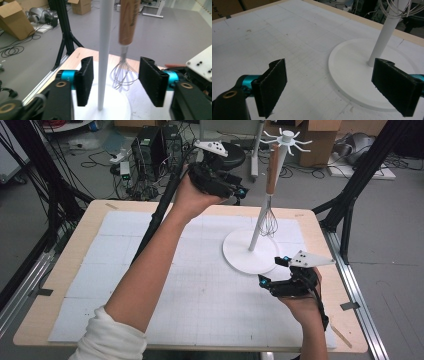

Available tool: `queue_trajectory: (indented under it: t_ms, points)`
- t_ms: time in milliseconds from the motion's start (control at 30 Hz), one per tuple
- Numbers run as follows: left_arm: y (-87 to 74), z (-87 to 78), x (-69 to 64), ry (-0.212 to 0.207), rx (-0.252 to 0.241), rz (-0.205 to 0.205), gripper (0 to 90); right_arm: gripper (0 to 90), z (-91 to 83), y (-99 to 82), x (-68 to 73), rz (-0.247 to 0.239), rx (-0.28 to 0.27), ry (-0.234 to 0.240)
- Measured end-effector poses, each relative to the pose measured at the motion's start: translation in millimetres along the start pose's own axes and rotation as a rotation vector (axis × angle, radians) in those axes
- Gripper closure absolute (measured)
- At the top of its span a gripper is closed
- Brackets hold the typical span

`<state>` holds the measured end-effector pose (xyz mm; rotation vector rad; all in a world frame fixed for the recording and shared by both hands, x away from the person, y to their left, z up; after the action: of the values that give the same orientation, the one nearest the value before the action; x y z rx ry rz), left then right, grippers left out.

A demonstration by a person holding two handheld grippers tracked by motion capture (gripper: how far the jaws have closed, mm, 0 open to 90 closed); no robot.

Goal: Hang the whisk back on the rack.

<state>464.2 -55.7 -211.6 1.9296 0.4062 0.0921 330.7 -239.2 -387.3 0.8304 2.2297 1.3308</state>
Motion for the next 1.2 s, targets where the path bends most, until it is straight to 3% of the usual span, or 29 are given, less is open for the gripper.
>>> queue_trajectory:
  t_ms: [300, 767, 1200]
  points:
    - [-21.3, -16.5, -4.0, -0.012, 0.015, 0.023, 36.8, 11.8, 1.4, 1.1, 3.0, -0.002, 0.007, 0.003]
    - [-58.7, -57.1, 2.4, -0.011, -0.029, -0.002, 29.8, 11.8, 8.6, 2.7, 8.0, -0.027, 0.022, 0.01]
    - [-94.7, -88.1, 0.4, 0.0, -0.043, 0.007, 21.9, 11.8, 12.2, 3.9, 10.8, -0.03, 0.032, 0.015]
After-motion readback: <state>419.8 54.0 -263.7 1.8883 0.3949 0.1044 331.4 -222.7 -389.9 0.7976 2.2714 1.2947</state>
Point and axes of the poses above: each handheld gripper's, and its own axes: z roughly forward along the jaws, y roughly out of its top, x roughly to its left, the point moved 7 cm from there along z, roughly forward along the jaws, and after that the axes turned 5 degrees about -z, right-handed, at the moved point
